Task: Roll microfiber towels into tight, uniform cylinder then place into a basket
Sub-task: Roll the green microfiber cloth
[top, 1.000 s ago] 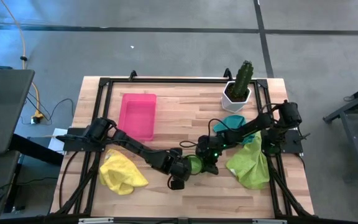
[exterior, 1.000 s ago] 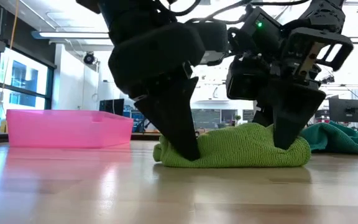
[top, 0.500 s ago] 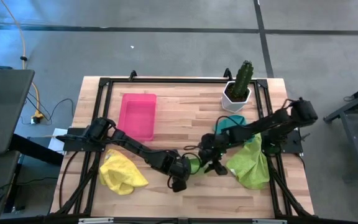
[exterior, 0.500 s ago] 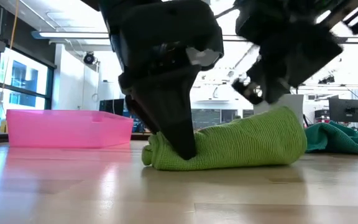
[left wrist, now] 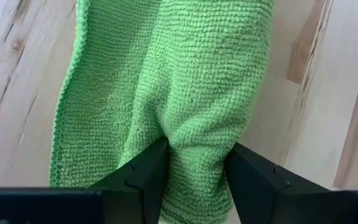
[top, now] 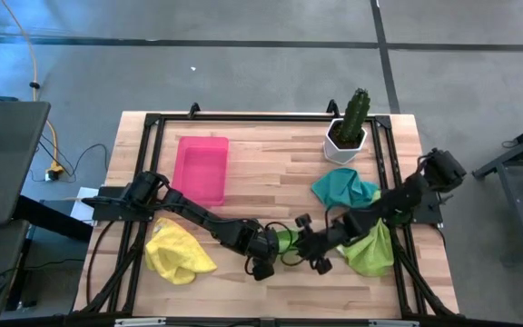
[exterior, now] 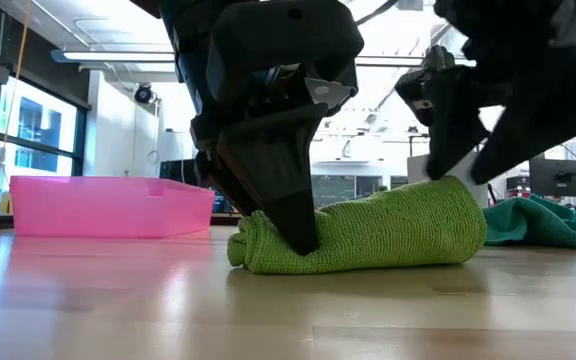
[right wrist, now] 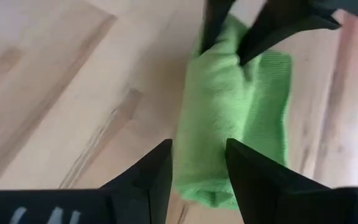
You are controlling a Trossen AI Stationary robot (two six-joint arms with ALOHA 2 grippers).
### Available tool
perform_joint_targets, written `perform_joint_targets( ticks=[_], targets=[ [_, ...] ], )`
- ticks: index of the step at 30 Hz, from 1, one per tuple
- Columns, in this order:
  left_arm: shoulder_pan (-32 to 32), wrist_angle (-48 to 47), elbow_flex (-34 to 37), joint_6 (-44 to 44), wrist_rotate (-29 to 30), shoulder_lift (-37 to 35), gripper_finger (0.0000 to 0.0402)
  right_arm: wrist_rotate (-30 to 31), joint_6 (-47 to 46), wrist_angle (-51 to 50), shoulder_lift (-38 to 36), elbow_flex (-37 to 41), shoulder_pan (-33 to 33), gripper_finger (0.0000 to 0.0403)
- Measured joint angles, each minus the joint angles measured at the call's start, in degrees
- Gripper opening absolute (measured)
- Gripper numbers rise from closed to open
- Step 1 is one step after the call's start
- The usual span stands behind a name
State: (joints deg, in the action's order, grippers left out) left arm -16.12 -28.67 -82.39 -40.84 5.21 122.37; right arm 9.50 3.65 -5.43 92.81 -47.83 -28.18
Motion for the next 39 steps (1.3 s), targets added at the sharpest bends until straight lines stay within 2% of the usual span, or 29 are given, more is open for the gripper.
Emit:
perform_joint_targets(
  ticks=[6, 17, 23, 28, 37, 39],
  targets=[
    [0.0, 0.1, 0.0, 0.0, 0.0, 0.0, 0.0147, 1.1, -0.7, 1.0, 3.4, 0.0, -0.5, 0.0152],
    [0.0, 0.2, 0.0, -0.1, 0.0, 0.0, 0.0147, 1.4, -1.3, 1.3, 7.4, 0.0, 1.9, 0.0228],
    [0.0, 0.2, 0.0, -0.1, 0.0, 0.0, 0.0147, -0.5, -4.1, 1.4, 9.8, -0.3, 3.3, 0.023],
    [0.0, 0.0, -0.2, 1.9, 0.0, -0.7, 0.0147, -0.6, -8.0, 0.8, 10.2, -0.3, 3.5, 0.0192],
    [-0.1, -4.7, -3.1, 4.8, -0.6, -1.3, 0.0147, 0.1, -11.4, 0.3, 10.2, -0.3, 3.6, 0.0032],
    [-0.1, -6.5, -3.2, 4.1, -0.1, -1.4, 0.0147, -0.2, -11.3, 0.1, 10.2, -0.2, 3.6, 0.0014]
  ],
)
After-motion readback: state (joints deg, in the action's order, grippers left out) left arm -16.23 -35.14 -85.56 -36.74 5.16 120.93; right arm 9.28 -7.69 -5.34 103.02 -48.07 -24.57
